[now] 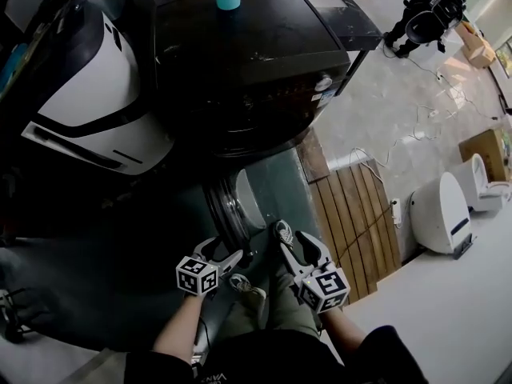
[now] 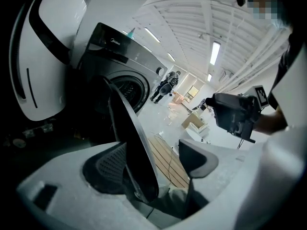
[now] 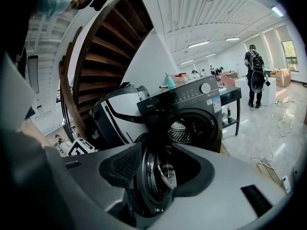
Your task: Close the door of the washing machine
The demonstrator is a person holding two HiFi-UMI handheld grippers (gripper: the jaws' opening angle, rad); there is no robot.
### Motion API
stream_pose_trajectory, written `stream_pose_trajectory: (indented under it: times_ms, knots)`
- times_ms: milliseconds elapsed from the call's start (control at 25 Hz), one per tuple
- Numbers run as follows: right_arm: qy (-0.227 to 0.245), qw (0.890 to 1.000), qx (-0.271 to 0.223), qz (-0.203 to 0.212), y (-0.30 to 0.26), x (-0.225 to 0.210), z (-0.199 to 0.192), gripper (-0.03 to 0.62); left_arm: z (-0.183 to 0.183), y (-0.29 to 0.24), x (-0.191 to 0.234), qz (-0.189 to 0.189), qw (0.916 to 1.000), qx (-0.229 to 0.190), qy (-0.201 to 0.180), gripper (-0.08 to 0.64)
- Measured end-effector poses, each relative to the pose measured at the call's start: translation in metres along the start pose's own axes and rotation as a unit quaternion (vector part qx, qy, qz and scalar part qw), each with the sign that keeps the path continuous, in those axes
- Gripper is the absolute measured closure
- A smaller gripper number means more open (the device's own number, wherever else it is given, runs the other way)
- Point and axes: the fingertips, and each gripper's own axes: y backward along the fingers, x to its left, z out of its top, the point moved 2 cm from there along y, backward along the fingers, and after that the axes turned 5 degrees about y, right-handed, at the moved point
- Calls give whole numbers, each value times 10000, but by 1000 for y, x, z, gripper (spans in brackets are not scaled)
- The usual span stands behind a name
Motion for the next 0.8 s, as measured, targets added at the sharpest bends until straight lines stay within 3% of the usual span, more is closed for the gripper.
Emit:
stream_pose_trajectory:
  times_ms: [480,800]
  knots:
    - [-412,9975,-25,-580,3,-68,4,419,45,-87,-47,-611,9977,239,-172,239]
    - [-555,9955,31,-772,-6,-116,11,422,84,-141,-61,-794,9955,352,-387,268]
